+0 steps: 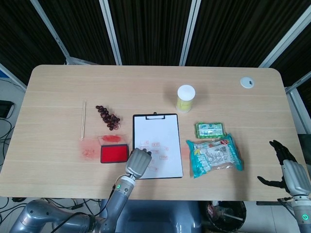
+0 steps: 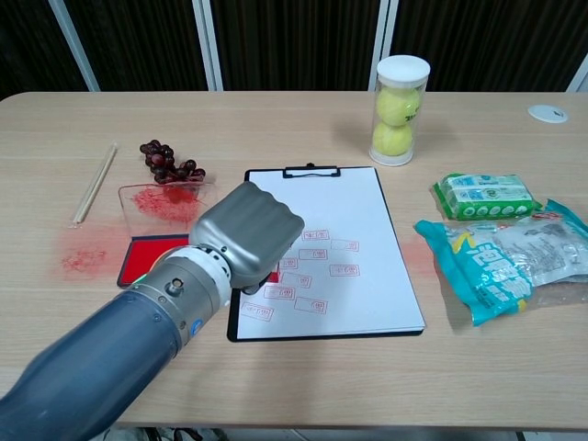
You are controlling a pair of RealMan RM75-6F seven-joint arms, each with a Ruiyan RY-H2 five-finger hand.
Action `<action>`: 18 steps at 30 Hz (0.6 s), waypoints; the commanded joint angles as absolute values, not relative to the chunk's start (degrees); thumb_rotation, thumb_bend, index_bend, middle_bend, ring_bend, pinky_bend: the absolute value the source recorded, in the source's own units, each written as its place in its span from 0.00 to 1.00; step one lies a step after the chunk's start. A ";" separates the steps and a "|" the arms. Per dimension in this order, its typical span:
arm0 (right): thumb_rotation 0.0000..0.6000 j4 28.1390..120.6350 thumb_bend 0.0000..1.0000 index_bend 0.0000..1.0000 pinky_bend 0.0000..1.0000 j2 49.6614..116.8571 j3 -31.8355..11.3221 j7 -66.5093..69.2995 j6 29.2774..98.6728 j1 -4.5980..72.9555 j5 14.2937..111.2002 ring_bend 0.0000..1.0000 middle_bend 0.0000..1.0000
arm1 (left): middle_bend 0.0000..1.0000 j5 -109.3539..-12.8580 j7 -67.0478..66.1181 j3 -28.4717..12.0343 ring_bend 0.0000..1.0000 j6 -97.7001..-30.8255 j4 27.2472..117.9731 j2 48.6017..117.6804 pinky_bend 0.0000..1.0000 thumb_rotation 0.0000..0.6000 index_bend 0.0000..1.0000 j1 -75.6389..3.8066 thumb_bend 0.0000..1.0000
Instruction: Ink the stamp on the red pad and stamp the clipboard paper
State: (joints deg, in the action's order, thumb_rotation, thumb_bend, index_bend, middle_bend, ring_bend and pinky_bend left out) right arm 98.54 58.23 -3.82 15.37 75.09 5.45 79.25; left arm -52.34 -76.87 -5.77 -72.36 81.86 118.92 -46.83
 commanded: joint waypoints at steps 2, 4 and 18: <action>1.00 98.53 0.17 0.00 0.13 58.27 -3.78 15.28 75.14 5.45 79.36 0.00 0.00 | 0.87 -54.24 -76.44 -6.95 1.00 -73.27 83.58 117.97 1.00 1.00 0.80 -47.36 0.49; 1.00 98.54 0.17 0.00 0.13 58.28 -3.78 15.23 75.18 5.44 79.37 0.00 0.00 | 0.87 -54.39 -76.46 -7.69 1.00 -73.67 84.85 117.47 1.00 1.00 0.80 -47.45 0.49; 1.00 98.46 0.17 0.00 0.13 58.34 -3.75 14.82 75.62 5.29 79.56 0.00 0.00 | 0.86 -56.67 -76.03 -9.16 1.00 -78.05 96.05 109.00 1.00 1.00 0.78 -45.85 0.49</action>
State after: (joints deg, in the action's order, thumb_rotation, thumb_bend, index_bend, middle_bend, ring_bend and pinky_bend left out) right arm 98.47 58.34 -3.75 14.82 75.62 5.29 79.55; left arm -56.15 -76.01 -9.70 -77.15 94.45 110.69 -46.58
